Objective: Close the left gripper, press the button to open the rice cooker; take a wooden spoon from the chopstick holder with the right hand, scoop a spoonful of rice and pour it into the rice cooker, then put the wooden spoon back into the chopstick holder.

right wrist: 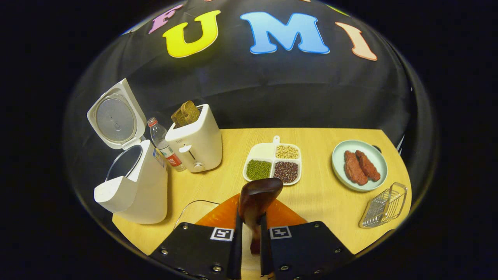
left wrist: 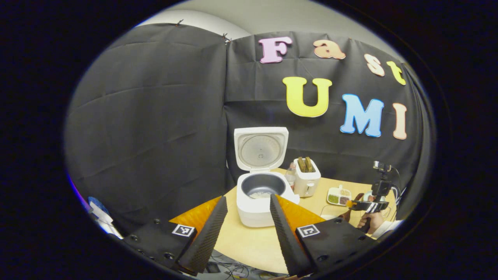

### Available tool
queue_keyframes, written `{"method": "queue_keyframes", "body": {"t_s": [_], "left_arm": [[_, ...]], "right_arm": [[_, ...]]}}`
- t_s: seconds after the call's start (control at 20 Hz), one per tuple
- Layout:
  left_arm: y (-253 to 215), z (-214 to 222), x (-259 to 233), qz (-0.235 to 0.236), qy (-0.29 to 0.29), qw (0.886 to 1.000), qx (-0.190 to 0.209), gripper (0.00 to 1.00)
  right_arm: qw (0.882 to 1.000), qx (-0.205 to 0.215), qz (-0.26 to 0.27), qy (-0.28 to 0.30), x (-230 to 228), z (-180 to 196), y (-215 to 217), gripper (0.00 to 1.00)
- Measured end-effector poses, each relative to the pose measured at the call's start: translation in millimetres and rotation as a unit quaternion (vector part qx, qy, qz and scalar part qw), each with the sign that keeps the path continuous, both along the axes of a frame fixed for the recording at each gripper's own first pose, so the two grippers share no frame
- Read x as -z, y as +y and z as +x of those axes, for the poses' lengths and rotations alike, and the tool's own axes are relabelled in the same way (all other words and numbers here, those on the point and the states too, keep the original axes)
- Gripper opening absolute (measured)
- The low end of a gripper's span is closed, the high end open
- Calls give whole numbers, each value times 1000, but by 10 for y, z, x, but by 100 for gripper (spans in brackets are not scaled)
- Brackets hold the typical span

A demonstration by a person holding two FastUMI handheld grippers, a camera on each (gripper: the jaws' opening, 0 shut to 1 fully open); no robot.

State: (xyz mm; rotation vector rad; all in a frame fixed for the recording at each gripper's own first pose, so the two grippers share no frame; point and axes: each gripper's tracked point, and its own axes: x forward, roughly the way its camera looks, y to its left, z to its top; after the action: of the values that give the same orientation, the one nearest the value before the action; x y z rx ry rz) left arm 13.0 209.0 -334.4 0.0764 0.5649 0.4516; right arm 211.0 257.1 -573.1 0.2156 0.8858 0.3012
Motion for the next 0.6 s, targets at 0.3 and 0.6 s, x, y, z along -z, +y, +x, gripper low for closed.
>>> {"method": "queue_keyframes", "body": {"t_s": [0.3,0.6], "left_arm": [[87,-68,-40,9,-5,1000,-15,80],[89,-169,-107,16,-6,1000,-24,80]], "right_arm": [[999,-12,35,27,6,-110,370,19],[995,-14,82,57,-50,-255,657,19]]}}
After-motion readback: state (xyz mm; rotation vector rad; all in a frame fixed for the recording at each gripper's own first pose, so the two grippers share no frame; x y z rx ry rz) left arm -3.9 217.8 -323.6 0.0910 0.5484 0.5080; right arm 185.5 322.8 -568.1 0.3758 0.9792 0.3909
